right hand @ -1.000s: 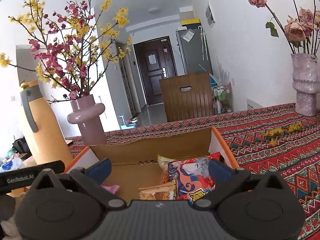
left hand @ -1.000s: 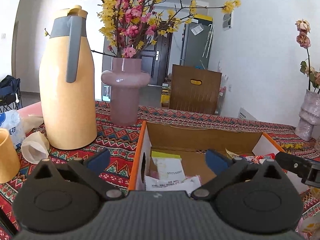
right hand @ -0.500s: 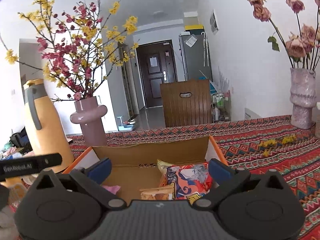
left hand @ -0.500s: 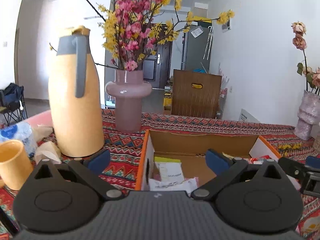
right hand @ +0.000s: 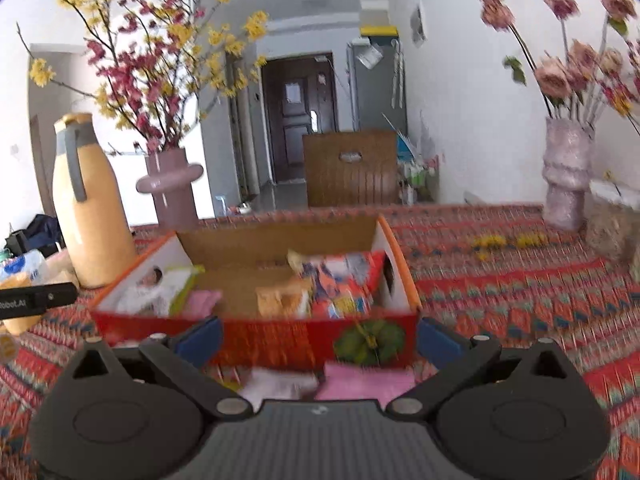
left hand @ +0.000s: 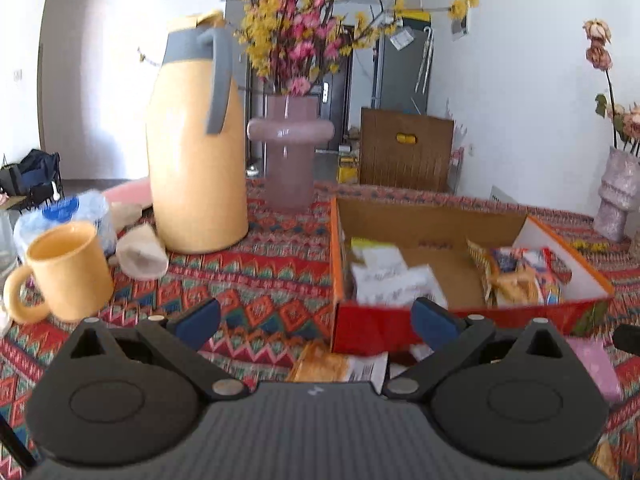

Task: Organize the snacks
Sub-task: 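Move both grippers back to the snack pile beside the box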

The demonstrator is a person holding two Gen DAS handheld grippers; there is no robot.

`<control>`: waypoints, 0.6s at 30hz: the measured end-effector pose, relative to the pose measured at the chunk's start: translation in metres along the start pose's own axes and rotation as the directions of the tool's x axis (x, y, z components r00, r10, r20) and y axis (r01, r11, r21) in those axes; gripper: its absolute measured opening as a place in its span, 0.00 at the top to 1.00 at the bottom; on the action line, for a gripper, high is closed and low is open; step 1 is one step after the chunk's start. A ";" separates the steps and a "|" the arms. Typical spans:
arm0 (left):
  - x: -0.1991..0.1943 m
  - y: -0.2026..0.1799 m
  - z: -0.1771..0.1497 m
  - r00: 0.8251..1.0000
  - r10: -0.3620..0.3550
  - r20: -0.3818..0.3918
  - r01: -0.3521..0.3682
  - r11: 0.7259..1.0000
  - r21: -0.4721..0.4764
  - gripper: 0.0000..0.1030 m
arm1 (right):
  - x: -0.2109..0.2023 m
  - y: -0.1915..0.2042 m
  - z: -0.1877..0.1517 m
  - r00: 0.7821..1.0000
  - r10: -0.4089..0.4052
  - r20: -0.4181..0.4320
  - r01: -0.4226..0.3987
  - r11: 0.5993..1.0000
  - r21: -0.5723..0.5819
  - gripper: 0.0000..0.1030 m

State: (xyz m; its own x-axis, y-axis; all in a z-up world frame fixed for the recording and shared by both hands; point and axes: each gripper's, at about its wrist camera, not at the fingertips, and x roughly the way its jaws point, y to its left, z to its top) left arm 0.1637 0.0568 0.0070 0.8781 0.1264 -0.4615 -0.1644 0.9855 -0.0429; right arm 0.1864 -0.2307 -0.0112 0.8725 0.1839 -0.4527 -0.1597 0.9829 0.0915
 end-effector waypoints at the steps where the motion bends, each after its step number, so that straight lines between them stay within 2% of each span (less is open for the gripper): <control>1: -0.001 0.001 -0.004 1.000 -0.008 -0.008 0.008 1.000 -0.001 0.00 | -0.002 -0.001 -0.006 1.000 -0.004 -0.016 0.005 1.000 0.006 0.00; 6: 0.005 0.004 -0.026 0.999 -0.038 -0.039 0.038 0.999 0.018 0.00 | -0.012 -0.009 -0.030 0.998 -0.029 -0.054 0.031 0.999 0.045 0.00; 10: 0.014 0.003 -0.034 0.996 -0.045 -0.073 0.047 0.999 0.020 0.00 | -0.010 -0.019 -0.034 0.995 -0.064 -0.075 0.067 0.997 0.043 0.00; 14: 0.016 0.006 -0.034 0.995 -0.052 -0.081 0.052 0.999 0.002 0.00 | 0.005 -0.021 -0.031 0.992 -0.076 -0.105 0.080 0.996 0.038 0.00; 18: 0.018 0.007 -0.035 0.995 -0.053 -0.090 0.053 0.999 -0.006 0.00 | 0.031 -0.022 -0.027 0.979 -0.099 -0.181 0.105 0.994 0.028 0.00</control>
State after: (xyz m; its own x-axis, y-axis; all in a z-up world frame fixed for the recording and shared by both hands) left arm 0.1624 0.0617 -0.0320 0.8418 0.0631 -0.5360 -0.1202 0.9901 -0.0723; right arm 0.2039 -0.2460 -0.0512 0.7859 0.0843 -0.6126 -0.0540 0.9962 0.0679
